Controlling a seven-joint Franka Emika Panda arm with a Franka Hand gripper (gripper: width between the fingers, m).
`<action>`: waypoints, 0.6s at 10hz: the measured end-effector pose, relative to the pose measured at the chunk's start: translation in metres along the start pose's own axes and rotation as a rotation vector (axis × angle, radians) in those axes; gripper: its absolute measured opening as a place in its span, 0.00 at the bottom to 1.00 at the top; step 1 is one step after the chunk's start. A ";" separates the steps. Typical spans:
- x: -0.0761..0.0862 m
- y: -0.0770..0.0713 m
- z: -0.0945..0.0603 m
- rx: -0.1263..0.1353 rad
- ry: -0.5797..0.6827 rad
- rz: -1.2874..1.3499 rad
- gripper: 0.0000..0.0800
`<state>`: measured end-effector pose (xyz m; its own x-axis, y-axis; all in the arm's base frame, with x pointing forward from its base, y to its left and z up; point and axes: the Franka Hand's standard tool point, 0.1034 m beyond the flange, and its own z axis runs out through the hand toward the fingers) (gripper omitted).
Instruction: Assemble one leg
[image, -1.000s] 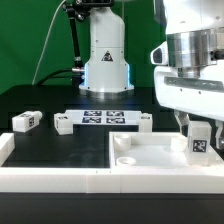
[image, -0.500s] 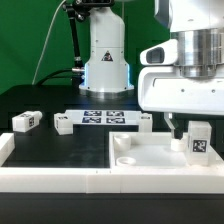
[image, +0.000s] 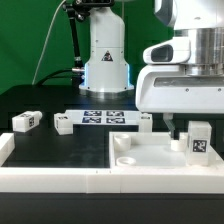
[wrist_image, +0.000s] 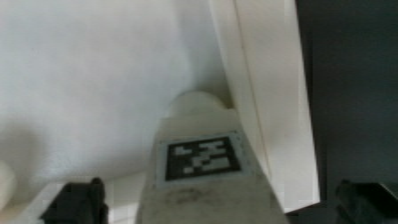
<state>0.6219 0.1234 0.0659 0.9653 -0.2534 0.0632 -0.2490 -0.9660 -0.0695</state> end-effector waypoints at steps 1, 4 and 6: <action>0.000 0.000 0.000 0.000 0.000 0.000 0.78; 0.001 0.003 0.000 -0.002 0.000 0.015 0.36; 0.001 0.004 0.000 -0.002 0.001 0.052 0.36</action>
Offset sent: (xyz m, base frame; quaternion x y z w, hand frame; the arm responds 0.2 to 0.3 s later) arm 0.0000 0.0000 0.0000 0.0000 0.0000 0.0000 1.0000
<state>0.6219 0.1193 0.0653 0.9508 -0.3037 0.0608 -0.2994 -0.9515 -0.0705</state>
